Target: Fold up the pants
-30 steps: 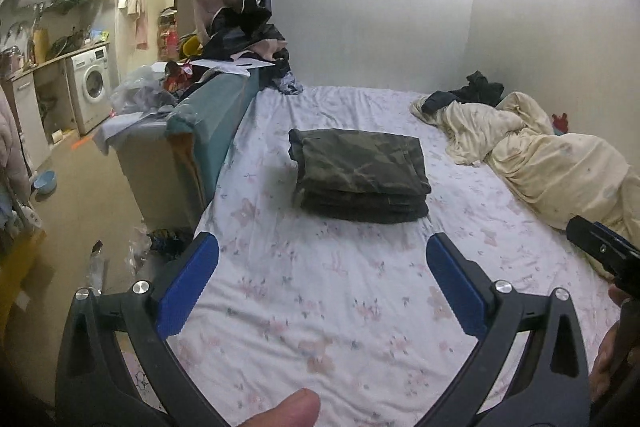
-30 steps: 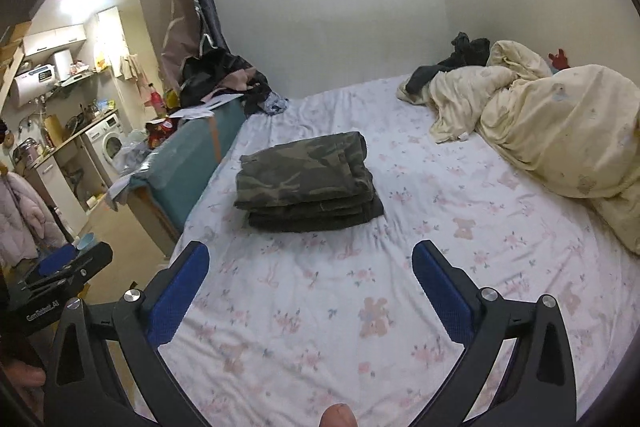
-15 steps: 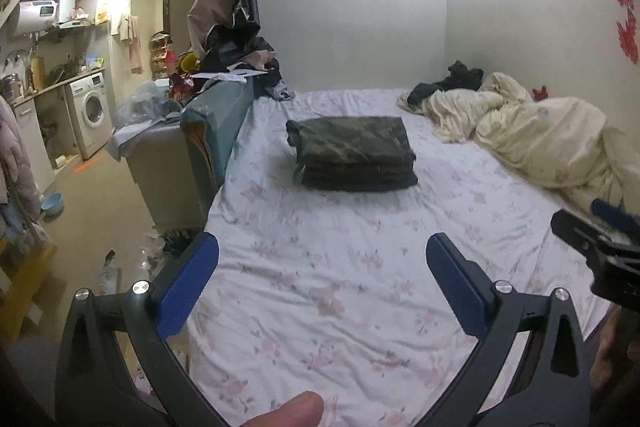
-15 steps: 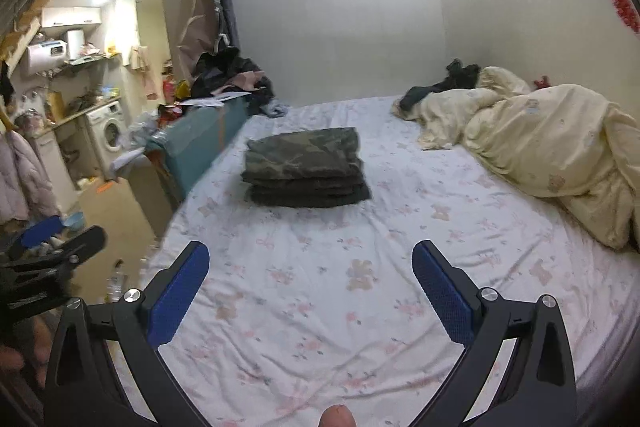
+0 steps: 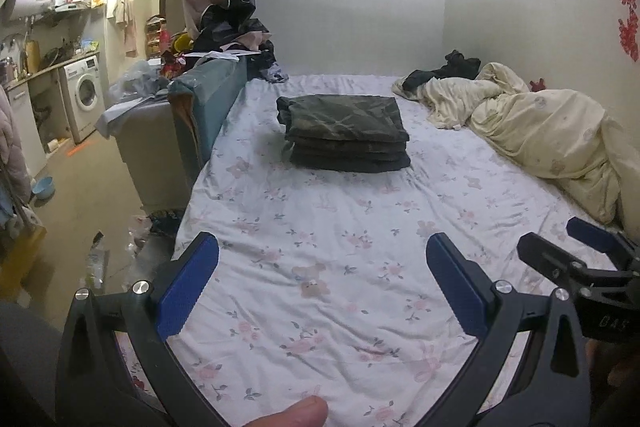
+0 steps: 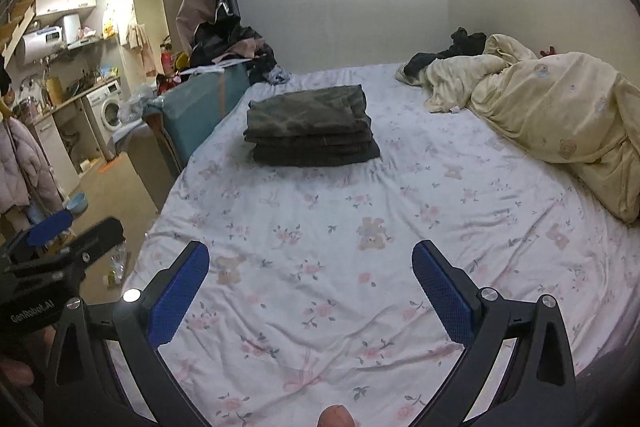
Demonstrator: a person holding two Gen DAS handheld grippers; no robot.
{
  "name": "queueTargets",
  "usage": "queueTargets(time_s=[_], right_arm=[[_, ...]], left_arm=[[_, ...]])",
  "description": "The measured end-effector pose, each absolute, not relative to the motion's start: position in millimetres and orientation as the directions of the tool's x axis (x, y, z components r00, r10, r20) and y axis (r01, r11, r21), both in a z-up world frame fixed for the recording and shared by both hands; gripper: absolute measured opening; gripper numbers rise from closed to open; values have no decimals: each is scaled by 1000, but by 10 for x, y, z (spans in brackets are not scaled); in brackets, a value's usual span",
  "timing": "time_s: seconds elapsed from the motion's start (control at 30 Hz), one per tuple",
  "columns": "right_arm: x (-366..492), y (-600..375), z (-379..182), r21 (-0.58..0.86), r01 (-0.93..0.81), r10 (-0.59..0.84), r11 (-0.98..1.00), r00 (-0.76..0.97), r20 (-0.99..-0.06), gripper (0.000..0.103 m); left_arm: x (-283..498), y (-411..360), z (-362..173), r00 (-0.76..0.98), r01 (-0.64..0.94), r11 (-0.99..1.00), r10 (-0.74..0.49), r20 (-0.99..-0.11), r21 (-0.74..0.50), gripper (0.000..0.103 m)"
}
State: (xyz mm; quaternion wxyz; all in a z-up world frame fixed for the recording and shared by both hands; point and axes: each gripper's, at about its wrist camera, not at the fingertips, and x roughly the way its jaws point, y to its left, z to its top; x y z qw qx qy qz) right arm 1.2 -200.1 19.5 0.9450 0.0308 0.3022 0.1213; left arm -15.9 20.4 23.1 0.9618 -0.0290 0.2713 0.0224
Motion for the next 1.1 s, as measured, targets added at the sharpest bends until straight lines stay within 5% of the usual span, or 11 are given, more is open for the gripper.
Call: queueTargets(time_s=[1.1], right_arm=[[50, -2055, 186, 125, -175, 215, 977, 789, -575, 103]], left_arm=[[-170, 278, 248, 846, -69, 997, 34, -532, -46, 102]])
